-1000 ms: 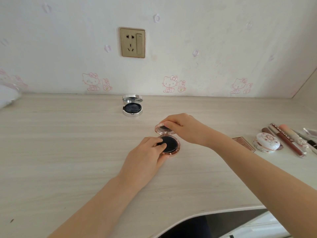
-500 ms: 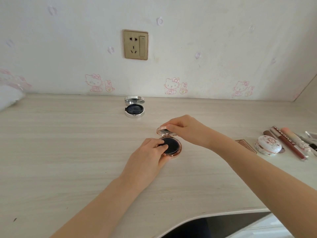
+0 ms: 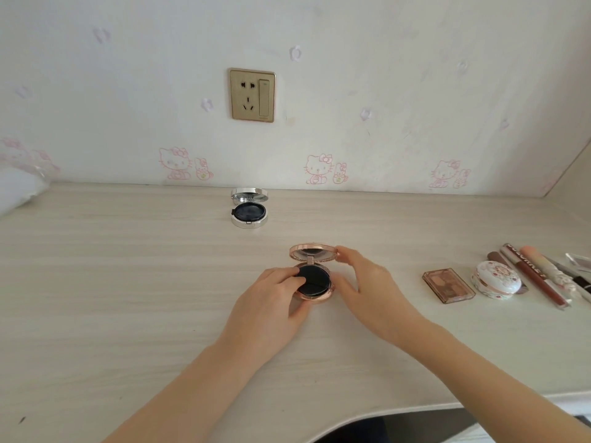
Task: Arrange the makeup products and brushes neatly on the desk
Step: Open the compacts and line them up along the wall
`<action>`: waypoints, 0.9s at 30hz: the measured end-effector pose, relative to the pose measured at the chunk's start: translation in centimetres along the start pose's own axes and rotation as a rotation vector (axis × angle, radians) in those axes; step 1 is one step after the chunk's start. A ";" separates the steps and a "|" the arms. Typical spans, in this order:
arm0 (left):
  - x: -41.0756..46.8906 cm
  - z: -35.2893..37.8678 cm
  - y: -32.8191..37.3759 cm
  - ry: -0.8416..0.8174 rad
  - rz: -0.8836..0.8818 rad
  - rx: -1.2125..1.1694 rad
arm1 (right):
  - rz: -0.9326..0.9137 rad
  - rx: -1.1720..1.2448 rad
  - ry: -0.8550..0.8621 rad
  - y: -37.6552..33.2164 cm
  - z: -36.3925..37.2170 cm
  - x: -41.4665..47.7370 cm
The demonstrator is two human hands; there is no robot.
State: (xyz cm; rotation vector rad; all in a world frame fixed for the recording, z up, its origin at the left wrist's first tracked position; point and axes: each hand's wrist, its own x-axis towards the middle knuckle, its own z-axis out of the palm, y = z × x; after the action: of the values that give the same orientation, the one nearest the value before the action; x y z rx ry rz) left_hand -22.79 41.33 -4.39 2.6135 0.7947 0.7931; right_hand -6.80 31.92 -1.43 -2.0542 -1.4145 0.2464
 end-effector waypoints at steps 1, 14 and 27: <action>0.0 0.0 0.0 -0.005 -0.001 0.010 | -0.003 -0.031 -0.008 0.2 0.4 -0.6; 1.9 0.0 -0.1 -0.080 -0.024 0.129 | -0.225 -0.308 0.006 -0.4 2.0 0.2; 8.7 1.0 -4.0 -0.094 0.051 0.373 | -0.151 -0.325 -0.069 0.6 3.3 8.4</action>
State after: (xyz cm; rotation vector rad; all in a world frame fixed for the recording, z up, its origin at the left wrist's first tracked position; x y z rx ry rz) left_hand -17.86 49.52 -3.29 2.9823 0.9281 0.5744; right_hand -4.50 40.56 -2.78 -2.1956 -1.7376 0.0242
